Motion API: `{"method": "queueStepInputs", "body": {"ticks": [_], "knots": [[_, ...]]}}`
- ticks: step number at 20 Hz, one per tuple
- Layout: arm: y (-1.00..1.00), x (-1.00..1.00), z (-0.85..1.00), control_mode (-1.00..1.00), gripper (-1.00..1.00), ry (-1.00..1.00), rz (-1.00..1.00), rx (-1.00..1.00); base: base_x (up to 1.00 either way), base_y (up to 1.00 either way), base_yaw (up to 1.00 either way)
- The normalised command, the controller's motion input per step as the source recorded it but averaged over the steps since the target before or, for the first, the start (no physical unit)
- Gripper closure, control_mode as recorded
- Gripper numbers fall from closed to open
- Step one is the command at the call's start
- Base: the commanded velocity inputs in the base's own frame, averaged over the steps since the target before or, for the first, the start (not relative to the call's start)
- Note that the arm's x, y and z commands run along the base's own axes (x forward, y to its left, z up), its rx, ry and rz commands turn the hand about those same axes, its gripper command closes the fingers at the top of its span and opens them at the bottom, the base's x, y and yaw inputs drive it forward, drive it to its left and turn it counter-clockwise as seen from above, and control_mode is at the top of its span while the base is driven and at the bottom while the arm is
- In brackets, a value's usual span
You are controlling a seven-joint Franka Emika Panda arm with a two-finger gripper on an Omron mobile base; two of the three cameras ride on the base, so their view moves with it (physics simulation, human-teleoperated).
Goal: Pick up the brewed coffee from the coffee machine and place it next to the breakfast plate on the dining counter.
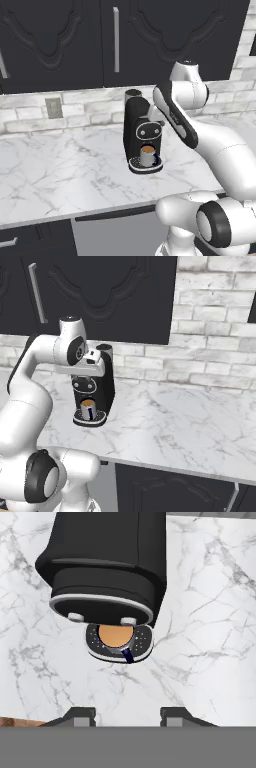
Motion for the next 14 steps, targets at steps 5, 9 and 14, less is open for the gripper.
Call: {"method": "queueStepInputs", "body": {"ticks": [5,9,14], "knots": [[-0.13,-0.23,-0.07,-1.0,-1.0,0.0,0.02,0.03,0.0,0.0,0.0],[-0.11,-0.48,-0.26,-1.0,-1.0,-0.12,0.07,0.08,0.0,0.0,0.0],[0.0,-0.35,-0.47,-1.0,-1.0,-0.24,0.14,0.06,0.0,0.0,0.0]]}}
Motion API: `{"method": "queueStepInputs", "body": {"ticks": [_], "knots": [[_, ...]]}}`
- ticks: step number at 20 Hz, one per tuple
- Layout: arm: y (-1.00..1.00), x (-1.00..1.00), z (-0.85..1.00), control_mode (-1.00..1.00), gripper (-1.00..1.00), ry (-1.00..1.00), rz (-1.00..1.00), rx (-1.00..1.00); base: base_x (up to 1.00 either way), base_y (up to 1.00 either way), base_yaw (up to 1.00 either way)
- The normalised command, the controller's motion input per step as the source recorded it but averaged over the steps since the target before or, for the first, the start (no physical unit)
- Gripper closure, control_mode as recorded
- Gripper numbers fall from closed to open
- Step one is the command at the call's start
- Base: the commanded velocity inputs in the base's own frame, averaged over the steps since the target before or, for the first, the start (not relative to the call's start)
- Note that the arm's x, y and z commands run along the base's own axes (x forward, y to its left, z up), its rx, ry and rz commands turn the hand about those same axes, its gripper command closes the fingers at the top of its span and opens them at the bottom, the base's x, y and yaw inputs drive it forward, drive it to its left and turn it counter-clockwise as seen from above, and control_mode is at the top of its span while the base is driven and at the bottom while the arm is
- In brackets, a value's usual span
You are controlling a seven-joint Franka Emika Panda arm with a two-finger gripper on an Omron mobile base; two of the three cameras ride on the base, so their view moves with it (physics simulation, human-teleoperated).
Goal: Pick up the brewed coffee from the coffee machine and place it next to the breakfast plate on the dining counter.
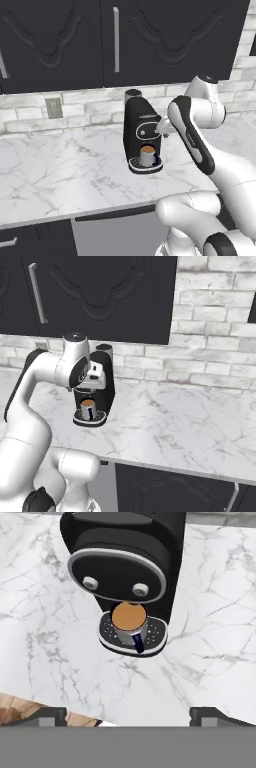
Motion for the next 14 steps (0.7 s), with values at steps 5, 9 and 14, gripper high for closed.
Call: {"method": "queueStepInputs", "body": {"ticks": [5,9,14], "knots": [[0.0,-0.05,-0.54,-1.0,-1.0,-0.12,0.17,0.03,0.0,0.0,0.0],[0.0,0.0,-0.44,-1.0,-1.0,0.02,0.11,0.01,0.0,0.0,0.0],[0.0,0.14,-0.36,-1.0,-1.0,0.05,0.09,0.0,0.0,0.0,0.0]]}}
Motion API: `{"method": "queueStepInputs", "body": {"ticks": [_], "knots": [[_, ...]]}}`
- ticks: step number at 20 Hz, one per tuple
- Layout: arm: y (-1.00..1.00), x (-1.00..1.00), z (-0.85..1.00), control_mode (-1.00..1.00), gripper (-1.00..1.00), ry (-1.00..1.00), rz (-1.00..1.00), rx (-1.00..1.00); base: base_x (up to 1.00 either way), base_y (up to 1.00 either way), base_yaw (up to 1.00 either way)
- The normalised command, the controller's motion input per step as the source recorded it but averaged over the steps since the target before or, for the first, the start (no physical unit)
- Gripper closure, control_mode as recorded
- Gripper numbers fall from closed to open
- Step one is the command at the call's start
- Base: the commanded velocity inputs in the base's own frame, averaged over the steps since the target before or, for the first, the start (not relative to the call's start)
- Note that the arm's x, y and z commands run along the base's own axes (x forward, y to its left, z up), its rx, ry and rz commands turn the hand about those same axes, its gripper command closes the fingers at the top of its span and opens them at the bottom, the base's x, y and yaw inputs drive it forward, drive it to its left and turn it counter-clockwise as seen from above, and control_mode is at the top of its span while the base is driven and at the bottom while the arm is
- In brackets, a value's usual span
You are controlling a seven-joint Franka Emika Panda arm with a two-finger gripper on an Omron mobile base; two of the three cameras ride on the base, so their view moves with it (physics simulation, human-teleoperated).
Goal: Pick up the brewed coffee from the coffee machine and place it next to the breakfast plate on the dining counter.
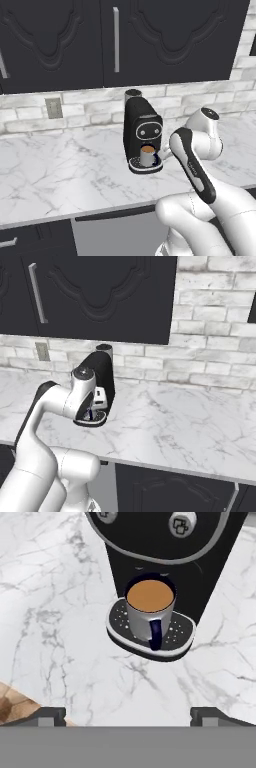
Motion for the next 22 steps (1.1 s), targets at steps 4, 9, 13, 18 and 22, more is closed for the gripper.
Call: {"method": "queueStepInputs", "body": {"ticks": [4,9,13,18,22], "knots": [[0.0,0.23,-0.26,-1.0,-1.0,0.01,0.08,0.0,0.0,0.0,0.0],[0.0,0.38,-0.28,-1.0,-1.0,0.01,0.06,0.0,0.0,0.0,0.0],[0.0,0.39,-0.28,-1.0,-1.0,0.01,0.06,0.0,0.0,0.0,0.0],[0.0,0.31,-0.26,-1.0,-1.0,0.0,0.05,0.0,0.0,0.0,0.0],[0.0,0.28,-0.19,-1.0,-1.0,0.0,0.01,0.0,0.0,0.0,0.0]]}}
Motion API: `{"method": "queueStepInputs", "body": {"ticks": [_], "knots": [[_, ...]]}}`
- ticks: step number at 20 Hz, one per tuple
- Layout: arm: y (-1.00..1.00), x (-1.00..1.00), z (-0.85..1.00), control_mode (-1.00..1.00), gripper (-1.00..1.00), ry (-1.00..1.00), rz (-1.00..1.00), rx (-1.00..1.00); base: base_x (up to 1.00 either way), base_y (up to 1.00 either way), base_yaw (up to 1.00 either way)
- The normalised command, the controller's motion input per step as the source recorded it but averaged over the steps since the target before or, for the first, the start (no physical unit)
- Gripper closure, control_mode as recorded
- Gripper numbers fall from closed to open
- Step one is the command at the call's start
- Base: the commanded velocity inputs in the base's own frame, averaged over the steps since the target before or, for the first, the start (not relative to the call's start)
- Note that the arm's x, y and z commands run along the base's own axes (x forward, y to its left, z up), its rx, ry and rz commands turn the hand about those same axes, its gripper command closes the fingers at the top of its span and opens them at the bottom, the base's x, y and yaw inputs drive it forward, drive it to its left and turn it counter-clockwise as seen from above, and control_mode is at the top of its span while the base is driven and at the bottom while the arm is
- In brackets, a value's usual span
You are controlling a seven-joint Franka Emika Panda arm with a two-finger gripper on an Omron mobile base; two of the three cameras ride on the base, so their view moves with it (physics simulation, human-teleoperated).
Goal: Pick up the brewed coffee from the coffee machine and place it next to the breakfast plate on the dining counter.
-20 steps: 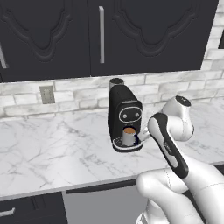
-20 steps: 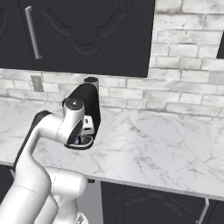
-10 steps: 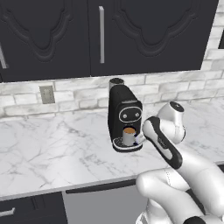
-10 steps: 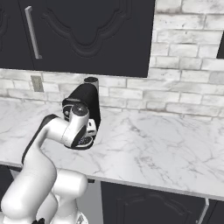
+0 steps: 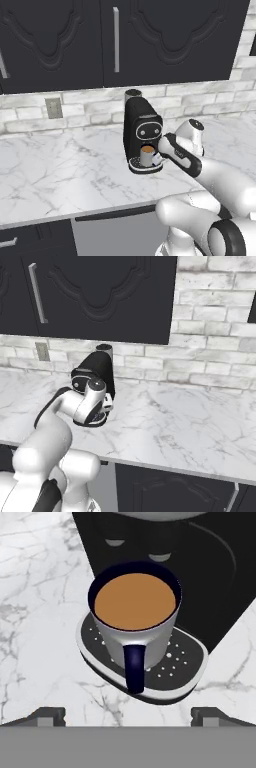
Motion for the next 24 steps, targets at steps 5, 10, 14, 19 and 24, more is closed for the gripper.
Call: {"method": "queueStepInputs", "body": {"ticks": [5,10,14,19,24], "knots": [[0.0,0.25,-0.16,-1.0,-1.0,0.0,0.0,0.0,0.0,0.0,0.0],[0.05,0.21,-0.16,-1.0,-1.0,0.0,0.0,0.0,0.0,0.0,0.0],[0.03,0.16,-0.16,-1.0,-1.0,0.0,0.0,0.0,0.0,0.0,0.0],[0.07,0.14,-0.16,-1.0,-1.0,0.0,0.0,0.0,0.0,0.0,0.0],[0.11,0.14,-0.16,-1.0,1.0,0.0,0.0,0.0,0.0,0.0,0.0]]}}
